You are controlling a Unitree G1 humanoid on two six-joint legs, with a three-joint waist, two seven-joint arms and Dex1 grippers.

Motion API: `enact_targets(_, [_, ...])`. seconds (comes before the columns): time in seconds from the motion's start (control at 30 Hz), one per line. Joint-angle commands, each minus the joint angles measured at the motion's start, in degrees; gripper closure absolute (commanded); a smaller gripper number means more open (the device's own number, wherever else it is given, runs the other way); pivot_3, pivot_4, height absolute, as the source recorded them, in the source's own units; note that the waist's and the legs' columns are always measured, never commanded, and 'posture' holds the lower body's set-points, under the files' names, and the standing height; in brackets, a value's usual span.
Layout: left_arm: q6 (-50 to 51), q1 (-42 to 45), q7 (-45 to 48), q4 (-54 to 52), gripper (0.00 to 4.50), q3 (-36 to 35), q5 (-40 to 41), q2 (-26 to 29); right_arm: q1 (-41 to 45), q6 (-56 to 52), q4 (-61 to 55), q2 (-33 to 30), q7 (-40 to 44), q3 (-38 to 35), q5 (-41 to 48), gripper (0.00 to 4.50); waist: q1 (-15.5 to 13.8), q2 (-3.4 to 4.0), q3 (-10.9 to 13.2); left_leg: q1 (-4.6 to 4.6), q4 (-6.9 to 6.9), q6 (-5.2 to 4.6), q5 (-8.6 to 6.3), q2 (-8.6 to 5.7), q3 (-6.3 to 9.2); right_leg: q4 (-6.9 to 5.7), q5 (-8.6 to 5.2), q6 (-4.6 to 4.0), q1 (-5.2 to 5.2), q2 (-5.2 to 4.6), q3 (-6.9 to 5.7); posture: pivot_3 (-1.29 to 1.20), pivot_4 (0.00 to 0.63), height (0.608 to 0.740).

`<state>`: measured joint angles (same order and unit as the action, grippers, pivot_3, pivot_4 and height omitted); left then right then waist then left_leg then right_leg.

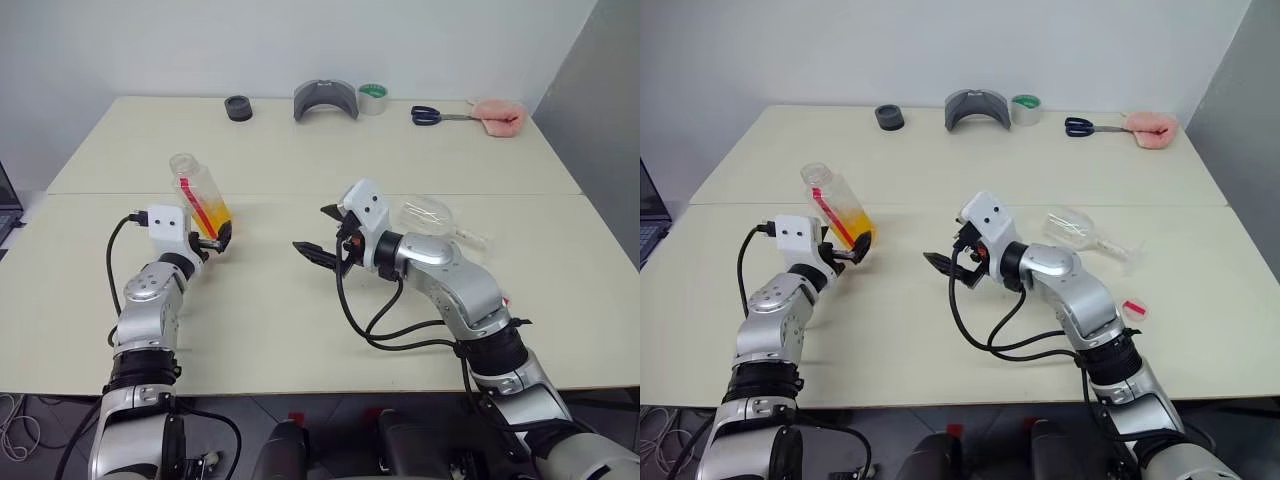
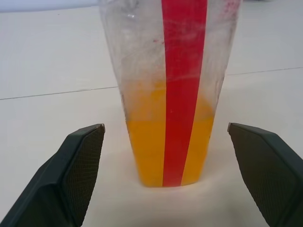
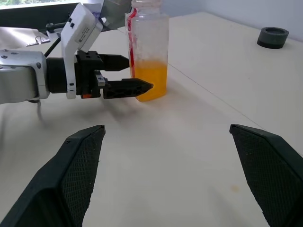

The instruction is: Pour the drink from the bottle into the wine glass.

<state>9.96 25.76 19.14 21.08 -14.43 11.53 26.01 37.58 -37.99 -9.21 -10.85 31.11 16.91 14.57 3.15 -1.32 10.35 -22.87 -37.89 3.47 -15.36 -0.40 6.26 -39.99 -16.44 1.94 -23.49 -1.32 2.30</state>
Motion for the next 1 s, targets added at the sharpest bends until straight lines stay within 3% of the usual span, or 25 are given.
enact_targets(0.03, [-0.3, -2.7, -0.2, -5.9, 0.02, -0.7, 0.1, 0.5, -0.8, 0.5, -4.1, -0.4, -0.6, -1.2, -0.2, 0.0, 0.0, 0.0, 0.0, 0.0, 0.0, 0.0, 0.0, 0.01, 0.01, 0.0, 0.0, 0.0, 0.0, -0.01, 0.01, 0.0, 0.15, 0.74])
enact_targets(0.5, [4.4, -17.2, -0.3, -24.2, 0.02, 2.0, 1.1, -4.5, -7.6, -4.4, -15.8, -7.0, -2.6, -7.7, 1.8, 0.0, -0.3, 0.0, 0.0, 0.01, 0.01, -0.08, -0.05, 0.04, -0.04, 0.02, 0.0, 0.0, 0.05, -0.03, 0.03, 0.0, 0.15, 0.74])
enact_targets(0.77, [4.7, -18.2, 4.1, -29.4, 0.02, 9.3, 0.7, -5.8, -11.1, -9.5, -21.7, -18.7, -5.8, -15.8, -1.7, 0.0, -1.0, -0.01, 0.0, 0.02, 0.01, -0.09, -0.05, 0.0, -0.13, 0.11, 0.0, 0.0, 0.17, -0.05, 0.0, 0.0, 0.15, 0.74])
enact_targets(1.0, [5.5, -12.3, 14.8, -30.6, 0.02, 15.9, 4.0, -4.6, -16.7, -11.2, -23.5, -30.0, -9.4, -9.5, -13.8, 0.0, -1.0, 0.01, 0.0, 0.05, 0.01, -0.09, -0.05, -0.05, -0.3, 0.13, -0.01, 0.01, 0.18, 0.01, 0.08, 0.0, 0.15, 0.74])
